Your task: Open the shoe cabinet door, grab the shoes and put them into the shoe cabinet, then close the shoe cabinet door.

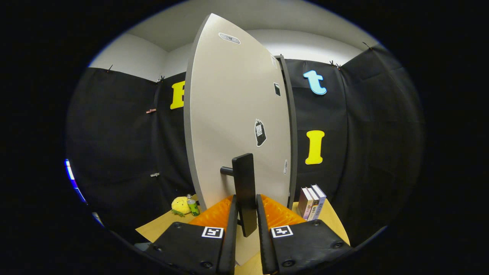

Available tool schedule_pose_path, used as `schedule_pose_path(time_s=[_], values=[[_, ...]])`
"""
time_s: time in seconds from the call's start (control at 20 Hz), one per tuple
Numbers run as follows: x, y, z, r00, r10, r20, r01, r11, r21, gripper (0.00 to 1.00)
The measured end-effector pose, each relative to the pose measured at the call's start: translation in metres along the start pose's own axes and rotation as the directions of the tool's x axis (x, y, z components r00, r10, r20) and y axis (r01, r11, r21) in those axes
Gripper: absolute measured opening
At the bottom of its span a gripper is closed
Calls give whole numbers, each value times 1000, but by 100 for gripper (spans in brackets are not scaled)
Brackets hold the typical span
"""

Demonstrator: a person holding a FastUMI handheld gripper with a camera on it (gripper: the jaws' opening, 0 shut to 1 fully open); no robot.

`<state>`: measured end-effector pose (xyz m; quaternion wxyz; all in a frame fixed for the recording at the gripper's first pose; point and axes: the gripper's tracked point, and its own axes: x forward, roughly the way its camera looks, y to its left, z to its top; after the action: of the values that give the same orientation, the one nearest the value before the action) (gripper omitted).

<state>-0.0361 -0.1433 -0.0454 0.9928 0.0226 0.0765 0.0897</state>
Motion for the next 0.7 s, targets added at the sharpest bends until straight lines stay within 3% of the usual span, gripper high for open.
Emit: schedule_pose_path(time_s=[0.35,0.7], values=[[-12,-47,5,995,-97,12,96,995,23,28],[-43,-83,19,989,-137,56,136,990,19,26]])
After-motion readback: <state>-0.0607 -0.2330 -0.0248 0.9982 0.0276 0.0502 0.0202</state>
